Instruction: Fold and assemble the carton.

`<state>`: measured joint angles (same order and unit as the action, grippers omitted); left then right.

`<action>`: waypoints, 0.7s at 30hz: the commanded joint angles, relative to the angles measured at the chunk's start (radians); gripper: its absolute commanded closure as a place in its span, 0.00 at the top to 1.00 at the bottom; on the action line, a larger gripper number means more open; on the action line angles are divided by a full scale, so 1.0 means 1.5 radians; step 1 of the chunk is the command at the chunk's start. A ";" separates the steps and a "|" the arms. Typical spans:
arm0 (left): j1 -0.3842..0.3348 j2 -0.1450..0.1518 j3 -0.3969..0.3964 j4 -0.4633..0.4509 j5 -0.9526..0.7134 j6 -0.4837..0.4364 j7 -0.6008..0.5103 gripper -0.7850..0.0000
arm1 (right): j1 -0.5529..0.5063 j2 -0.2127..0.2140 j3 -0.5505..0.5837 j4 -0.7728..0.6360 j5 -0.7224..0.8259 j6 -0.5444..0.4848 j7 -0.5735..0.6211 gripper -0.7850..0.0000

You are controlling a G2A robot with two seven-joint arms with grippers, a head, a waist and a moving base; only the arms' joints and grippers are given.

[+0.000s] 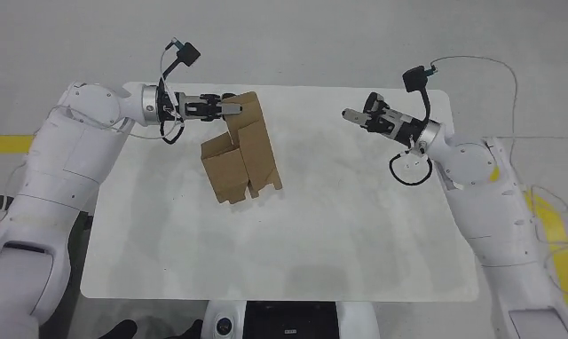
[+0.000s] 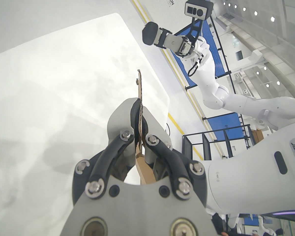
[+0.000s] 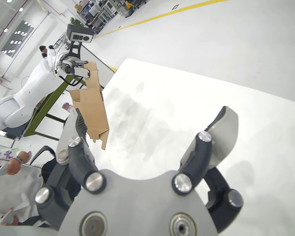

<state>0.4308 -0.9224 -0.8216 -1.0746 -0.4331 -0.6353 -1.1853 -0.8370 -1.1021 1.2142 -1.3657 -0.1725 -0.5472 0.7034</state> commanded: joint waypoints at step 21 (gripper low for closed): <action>-0.045 0.013 0.131 -0.060 -0.130 0.018 -0.018 0.00 | 0.162 -0.065 -0.257 0.179 0.315 -0.165 0.215 1.00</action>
<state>0.3661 -0.9013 -0.6333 -1.1667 -0.6245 -0.6056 -1.2149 -0.5990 -1.1988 0.8437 -1.0947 0.2876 -0.7919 1.0284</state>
